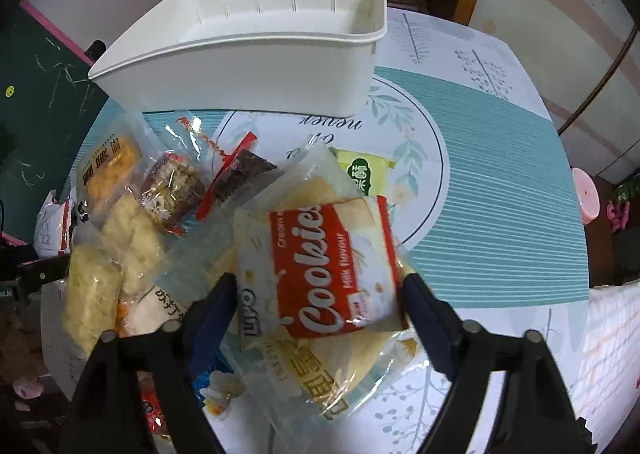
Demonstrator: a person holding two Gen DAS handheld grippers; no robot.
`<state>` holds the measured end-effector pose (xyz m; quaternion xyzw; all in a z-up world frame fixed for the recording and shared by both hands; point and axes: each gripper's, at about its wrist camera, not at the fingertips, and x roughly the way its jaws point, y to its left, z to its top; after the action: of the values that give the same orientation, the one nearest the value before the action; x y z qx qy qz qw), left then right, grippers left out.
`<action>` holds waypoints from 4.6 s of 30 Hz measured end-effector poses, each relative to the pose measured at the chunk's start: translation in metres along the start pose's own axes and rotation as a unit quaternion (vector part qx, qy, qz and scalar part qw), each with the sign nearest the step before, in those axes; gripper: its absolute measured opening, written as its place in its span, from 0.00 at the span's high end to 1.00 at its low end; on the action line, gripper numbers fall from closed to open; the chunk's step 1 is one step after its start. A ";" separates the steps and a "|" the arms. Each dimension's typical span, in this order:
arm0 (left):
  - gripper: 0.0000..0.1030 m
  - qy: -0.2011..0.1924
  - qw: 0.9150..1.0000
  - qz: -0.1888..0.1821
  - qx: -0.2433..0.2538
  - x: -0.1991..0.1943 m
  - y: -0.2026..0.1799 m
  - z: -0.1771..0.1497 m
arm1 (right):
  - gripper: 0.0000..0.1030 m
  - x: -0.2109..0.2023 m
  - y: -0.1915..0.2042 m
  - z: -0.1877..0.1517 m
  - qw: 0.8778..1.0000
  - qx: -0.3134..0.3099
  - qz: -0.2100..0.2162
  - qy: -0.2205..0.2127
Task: Organize snacks
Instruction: 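Grasp the white printed bag with the left gripper while the right grasps the Cookie pack, then carry both packs over the white basket and open both grippers to drop them, then grasp the puffed snack bag with the left gripper while the right grasps the red-wrapped pack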
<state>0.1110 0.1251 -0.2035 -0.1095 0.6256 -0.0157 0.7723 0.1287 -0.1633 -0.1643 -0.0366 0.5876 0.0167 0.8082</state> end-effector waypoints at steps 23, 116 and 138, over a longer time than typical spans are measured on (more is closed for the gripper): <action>0.42 -0.197 0.979 -0.021 0.053 -0.146 -0.038 -0.017 | 0.48 -0.072 0.007 -0.007 0.998 0.000 0.022 -0.067; 0.01 -0.296 0.942 0.055 0.150 -0.222 -0.152 0.026 | 0.37 -0.177 0.000 0.051 0.988 0.039 0.038 -0.142; 0.01 -0.212 0.960 0.074 0.167 -0.120 -0.106 -0.067 | 0.37 -0.109 0.018 -0.072 0.990 0.059 0.095 -0.080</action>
<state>0.0315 0.0310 -0.0809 0.0669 0.4421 -0.0387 0.8936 0.0254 -0.1498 -0.0836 0.0690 0.5215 0.0617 0.8482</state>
